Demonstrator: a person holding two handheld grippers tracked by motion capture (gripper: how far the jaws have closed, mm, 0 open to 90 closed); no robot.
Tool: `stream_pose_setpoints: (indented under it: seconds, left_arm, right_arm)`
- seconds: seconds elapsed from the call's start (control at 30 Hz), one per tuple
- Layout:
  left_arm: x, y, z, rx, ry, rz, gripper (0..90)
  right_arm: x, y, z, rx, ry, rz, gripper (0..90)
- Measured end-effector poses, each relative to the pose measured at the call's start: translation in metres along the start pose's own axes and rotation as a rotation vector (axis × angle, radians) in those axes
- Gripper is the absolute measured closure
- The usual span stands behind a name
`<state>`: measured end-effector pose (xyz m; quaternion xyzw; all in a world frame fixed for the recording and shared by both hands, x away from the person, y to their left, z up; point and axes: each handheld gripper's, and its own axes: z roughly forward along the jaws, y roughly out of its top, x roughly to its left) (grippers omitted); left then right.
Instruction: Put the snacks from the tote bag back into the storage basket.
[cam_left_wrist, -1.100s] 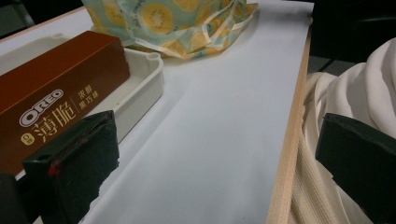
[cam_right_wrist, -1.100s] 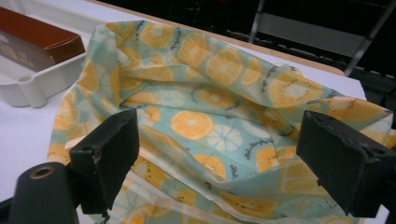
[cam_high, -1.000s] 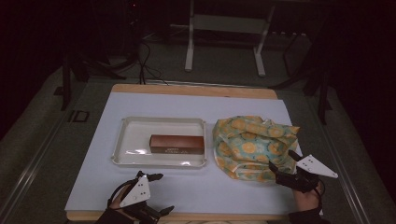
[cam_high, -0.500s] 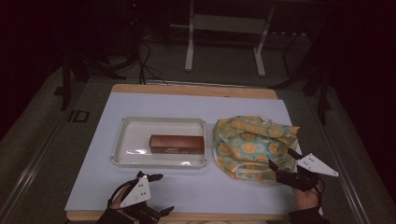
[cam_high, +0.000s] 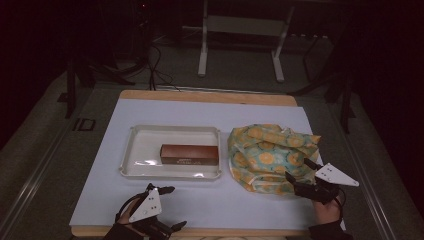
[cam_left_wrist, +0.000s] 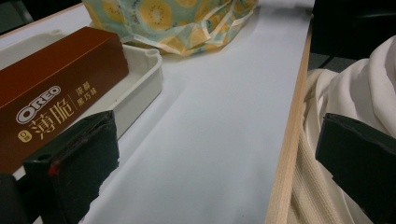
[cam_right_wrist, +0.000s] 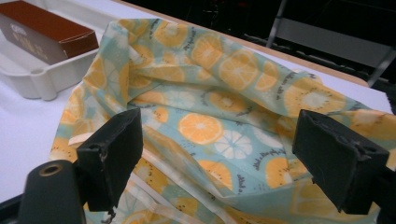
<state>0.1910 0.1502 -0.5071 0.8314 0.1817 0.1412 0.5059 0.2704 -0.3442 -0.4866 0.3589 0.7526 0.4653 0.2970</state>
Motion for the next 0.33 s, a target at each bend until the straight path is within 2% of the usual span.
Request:
stream_pose_setpoints:
  seconds: [0.17,0.33]
  left_arm:
    - [-0.0001,-0.0001,0.0000,0.000,0.000,-0.002,0.0]
    - [0.0003,-0.0002,0.0003,0.001,0.000,-0.003,0.0]
  right_arm:
    - [0.0028,0.0006,0.0021,0.001,0.001,-0.009,16.1]
    - [0.0023,0.0008,0.0020,-0.003,0.011,0.009,16.2]
